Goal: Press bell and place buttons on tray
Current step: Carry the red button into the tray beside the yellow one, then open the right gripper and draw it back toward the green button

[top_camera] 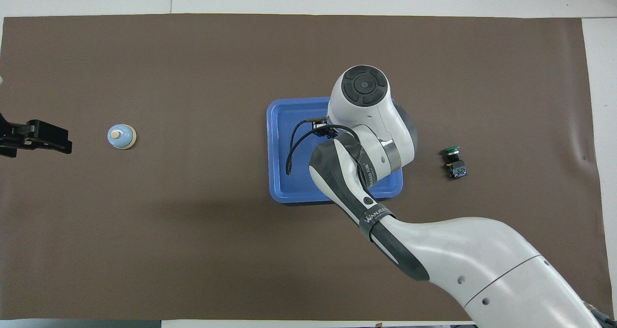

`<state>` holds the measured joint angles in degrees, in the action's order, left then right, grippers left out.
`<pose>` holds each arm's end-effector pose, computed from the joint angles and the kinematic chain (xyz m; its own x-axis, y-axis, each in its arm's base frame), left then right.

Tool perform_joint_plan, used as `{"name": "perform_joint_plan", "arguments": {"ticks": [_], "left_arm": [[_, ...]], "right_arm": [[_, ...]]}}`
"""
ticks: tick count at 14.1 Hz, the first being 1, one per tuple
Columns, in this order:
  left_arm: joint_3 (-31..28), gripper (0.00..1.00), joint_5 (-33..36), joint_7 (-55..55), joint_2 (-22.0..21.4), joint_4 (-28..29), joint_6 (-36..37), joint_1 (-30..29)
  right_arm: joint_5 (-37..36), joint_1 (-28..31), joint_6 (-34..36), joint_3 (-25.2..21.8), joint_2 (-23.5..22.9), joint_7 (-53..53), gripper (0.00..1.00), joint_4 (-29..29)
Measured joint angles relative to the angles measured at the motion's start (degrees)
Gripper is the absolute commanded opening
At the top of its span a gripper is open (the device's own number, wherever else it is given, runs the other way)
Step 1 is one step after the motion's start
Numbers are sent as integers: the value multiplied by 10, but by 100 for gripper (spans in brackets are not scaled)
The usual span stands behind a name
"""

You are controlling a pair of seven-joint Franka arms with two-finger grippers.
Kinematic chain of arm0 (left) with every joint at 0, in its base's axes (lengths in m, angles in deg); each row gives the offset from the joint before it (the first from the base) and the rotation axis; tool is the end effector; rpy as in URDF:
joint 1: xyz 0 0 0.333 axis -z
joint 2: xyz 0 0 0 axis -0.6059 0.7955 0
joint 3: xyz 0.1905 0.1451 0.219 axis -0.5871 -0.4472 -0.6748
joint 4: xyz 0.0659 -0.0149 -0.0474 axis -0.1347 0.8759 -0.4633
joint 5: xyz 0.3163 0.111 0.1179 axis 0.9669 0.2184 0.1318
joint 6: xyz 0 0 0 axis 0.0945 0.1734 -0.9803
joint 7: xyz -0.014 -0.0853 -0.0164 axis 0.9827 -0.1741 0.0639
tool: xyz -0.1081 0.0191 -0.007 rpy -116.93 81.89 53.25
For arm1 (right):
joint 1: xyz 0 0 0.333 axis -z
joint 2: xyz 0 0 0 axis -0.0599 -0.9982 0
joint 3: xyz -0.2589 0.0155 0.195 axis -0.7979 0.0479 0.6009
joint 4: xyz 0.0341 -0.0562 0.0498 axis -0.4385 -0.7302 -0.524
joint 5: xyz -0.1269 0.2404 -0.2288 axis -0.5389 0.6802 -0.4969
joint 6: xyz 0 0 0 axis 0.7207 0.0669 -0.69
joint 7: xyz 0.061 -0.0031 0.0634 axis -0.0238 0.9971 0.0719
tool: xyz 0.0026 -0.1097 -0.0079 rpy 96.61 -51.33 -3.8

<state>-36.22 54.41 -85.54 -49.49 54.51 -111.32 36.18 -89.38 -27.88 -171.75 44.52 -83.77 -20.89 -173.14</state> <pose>0.4990 -0.0124 0.6031 0.9957 -0.0105 -0.0920 -0.0121 -0.9998 -0.0170 0.5833 0.3039 0.3389 0.9995 0.0196 -0.0253 0.0189 -0.9994 -0.0299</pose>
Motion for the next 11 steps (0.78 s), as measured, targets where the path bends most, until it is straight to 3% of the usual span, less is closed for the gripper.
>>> {"name": "perform_joint_plan", "arguments": {"ticks": [3, 7, 11], "left_arm": [[0, 100, 0, 0, 0, 0, 0, 0], [0, 100, 0, 0, 0, 0, 0, 0], [0, 100, 0, 0, 0, 0, 0, 0]], "right_arm": [[0, 0, 11, 0, 1, -3, 100, -5], [-4, 12, 129, -12, 20, -2, 100, 63], [-31, 88, 168, -16, 68, 72, 100, 61]]}}
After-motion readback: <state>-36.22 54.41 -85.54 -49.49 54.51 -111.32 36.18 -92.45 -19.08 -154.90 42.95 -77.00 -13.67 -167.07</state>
